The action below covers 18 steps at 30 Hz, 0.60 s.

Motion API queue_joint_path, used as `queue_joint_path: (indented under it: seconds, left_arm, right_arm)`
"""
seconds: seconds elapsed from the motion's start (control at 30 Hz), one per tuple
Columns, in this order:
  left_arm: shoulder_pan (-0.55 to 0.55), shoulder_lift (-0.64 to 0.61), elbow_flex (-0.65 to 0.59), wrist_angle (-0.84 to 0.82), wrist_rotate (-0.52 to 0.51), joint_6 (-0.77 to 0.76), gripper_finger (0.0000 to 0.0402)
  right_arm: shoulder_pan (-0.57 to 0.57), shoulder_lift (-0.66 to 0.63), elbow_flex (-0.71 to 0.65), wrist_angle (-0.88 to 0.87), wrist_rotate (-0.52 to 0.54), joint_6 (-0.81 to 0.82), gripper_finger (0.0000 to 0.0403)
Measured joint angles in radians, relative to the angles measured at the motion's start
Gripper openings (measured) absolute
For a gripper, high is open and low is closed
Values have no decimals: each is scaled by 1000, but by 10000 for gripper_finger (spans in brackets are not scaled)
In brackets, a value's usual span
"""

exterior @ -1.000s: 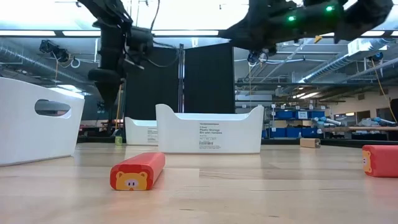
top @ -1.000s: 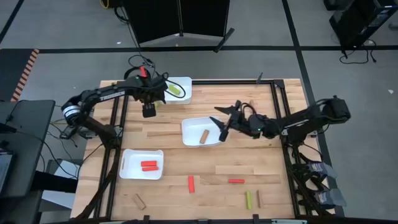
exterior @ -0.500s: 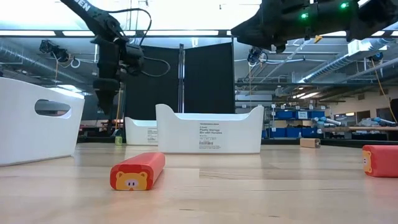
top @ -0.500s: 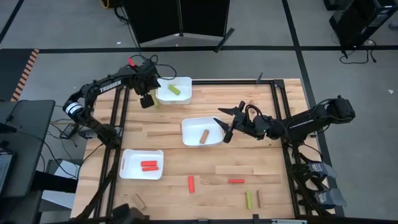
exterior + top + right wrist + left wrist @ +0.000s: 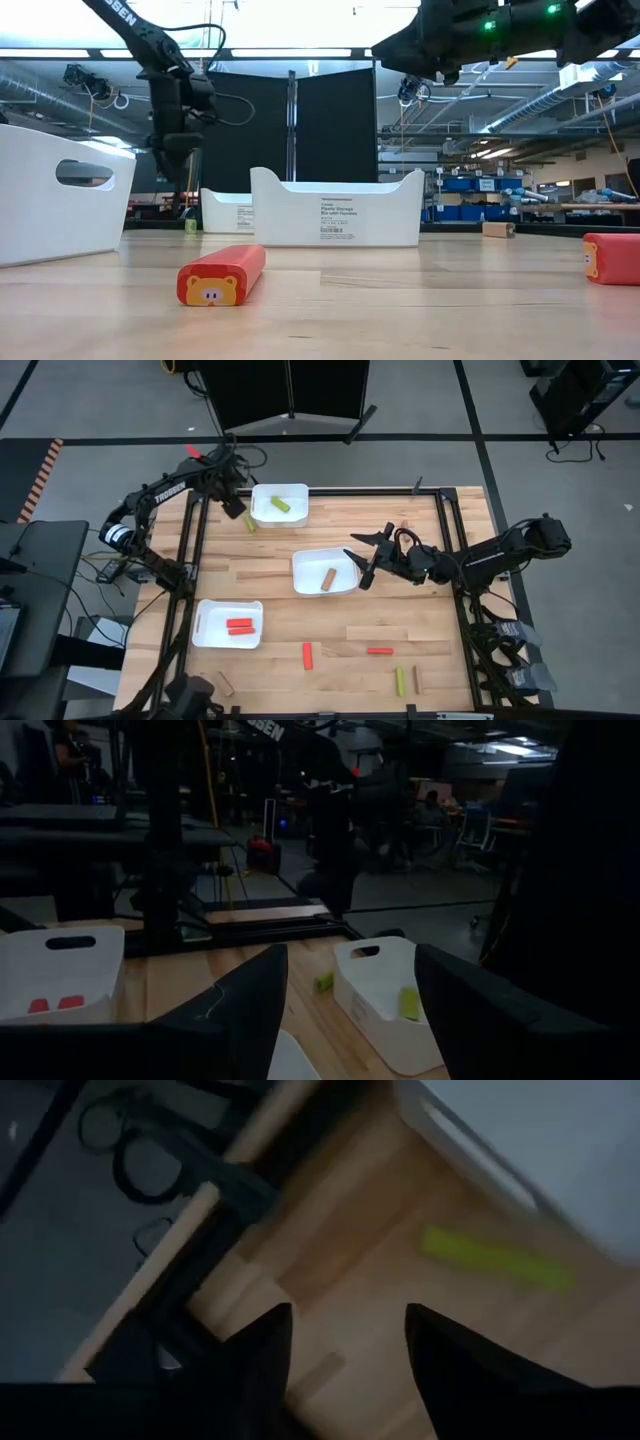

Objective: Sort blocks
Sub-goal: Put the green block into the top white bin

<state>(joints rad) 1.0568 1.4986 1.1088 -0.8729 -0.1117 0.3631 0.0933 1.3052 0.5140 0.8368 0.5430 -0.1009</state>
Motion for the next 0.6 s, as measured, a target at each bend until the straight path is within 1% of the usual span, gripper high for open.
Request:
queue_joint_path:
  seconds: [0.07,0.17,0.27,0.37,0.47,0.6]
  left_arm:
    - [-20,0,0,-34,-12,114,194]
    - [-55,0,0,-39,-13,281,195]
    - [-86,0,0,-37,-13,371,201]
    - [-110,0,0,-77,-47,375,206]
    - [-108,4,-1,-75,-60,321,206]
    - [-110,45,-1,-66,2,242,207]
  right_arm:
    - [0,0,0,0,0,0,230]
    - [-2,0,0,0,0,0,230]
    - [-3,0,0,1,10,0,229]
    - [-3,0,0,1,12,0,227]
    - [-3,0,0,1,13,0,226]
    - [-3,0,0,0,14,2,224]
